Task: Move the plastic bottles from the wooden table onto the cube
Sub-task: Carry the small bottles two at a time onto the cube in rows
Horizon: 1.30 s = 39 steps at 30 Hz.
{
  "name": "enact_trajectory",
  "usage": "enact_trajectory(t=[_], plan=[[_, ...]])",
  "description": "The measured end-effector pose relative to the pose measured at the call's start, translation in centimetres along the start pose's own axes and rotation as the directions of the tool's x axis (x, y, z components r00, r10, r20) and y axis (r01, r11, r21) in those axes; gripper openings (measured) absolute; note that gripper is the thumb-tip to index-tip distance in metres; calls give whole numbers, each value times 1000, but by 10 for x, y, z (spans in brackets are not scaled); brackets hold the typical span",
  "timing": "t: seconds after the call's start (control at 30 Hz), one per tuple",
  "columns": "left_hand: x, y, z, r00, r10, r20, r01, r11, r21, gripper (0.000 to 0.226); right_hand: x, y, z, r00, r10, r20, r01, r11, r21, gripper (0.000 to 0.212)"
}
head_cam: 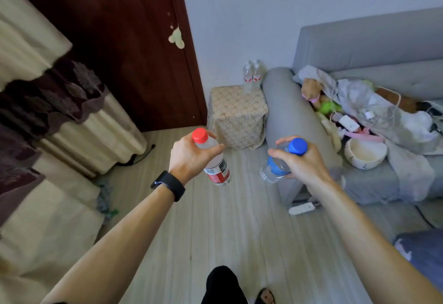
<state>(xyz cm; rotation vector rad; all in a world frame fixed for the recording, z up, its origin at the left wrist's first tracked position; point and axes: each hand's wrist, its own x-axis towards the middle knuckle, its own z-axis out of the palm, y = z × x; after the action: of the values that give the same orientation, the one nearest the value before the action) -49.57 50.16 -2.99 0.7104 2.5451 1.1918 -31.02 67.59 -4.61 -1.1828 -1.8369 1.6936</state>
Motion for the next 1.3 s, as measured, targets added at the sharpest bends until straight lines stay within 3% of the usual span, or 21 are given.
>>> enact_trajectory(t=[0.27, 0.63, 0.77, 1.07, 1.3], plan=[[161, 6, 50, 998, -40, 58, 40, 999, -5, 24, 152, -28, 16, 999, 45, 5, -45, 999, -4, 21], [383, 20, 103, 983, -105, 151, 111, 993, -29, 32, 345, -92, 43, 991, 77, -105, -78, 997, -5, 17], [450, 23, 125, 964, -183, 193, 190, 981, -22, 31, 412, -101, 42, 983, 145, -116, -141, 989, 43, 17], [576, 44, 204, 921, -306, 242, 312, 950, 13, 29, 574, -88, 27, 959, 282, -17, -280, 957, 77, 26], [643, 81, 264, 887, -354, 295, 412, 896, -165, 27, 681, -94, 10, 932, 353, 81, -352, 935, -29, 22]])
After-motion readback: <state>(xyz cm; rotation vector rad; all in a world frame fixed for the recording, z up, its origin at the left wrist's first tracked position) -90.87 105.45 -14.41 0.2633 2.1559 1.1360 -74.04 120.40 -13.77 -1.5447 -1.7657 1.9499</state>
